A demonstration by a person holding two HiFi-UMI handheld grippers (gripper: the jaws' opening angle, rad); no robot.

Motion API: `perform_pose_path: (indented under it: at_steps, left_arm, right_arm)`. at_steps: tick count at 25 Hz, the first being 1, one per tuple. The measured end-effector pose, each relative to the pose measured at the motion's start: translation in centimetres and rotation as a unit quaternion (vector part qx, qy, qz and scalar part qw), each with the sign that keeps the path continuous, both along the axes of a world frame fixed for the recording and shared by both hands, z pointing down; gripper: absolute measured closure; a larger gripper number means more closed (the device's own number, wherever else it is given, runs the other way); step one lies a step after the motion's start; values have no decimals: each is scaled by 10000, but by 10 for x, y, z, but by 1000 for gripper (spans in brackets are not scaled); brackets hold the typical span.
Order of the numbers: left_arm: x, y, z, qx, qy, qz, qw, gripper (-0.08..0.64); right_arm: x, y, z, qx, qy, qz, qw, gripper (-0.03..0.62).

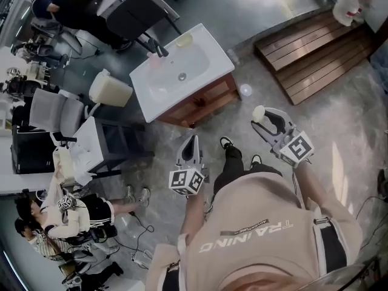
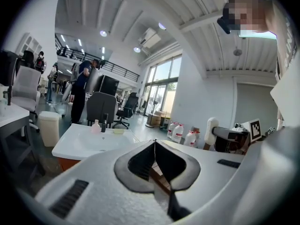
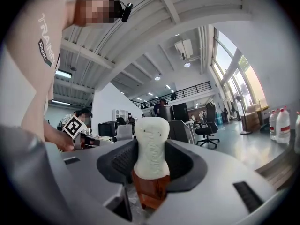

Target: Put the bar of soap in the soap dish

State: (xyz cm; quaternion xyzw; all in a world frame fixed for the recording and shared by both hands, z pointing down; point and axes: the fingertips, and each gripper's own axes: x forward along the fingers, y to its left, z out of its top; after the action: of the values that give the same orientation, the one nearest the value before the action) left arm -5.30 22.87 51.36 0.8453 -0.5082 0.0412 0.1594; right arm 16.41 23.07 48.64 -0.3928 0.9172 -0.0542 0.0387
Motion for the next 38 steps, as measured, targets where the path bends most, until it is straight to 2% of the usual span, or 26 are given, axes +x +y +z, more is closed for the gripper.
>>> perform_pose_path:
  at_steps: [7,10,18,23,28,33,38]
  left_arm:
    - [-5,-35,17,-195,107,76,9997,549]
    - [-7,-60,15,-166,181,152,9996,549]
    - [-34,-127,4,0,413,356,9985,549]
    - [-59,-159,12,-25,581,393,9975,549]
    - [-78,-195,14,181,261,507,9982,549]
    - [-72,-223,11,110,502,528,9973,549]
    - [-75,-246,26,-83,408,437,9982,549]
  right_arm:
    - [-10,-30,9,-145,25,18,9999,417]
    - [-16,-53,2,-168,37,46,9998,417]
    - [-58,-116,-26,270,375,-55,9989,417]
    - [-84,-145,-28,47,373,111,9992,417]
    - [-105,-174,-26,33,476,182,9987,417]
    - [-106,-195,-20,-179,550,166,9982,417]
    - [-105,-226,-2,-338,532,97,9980,417]
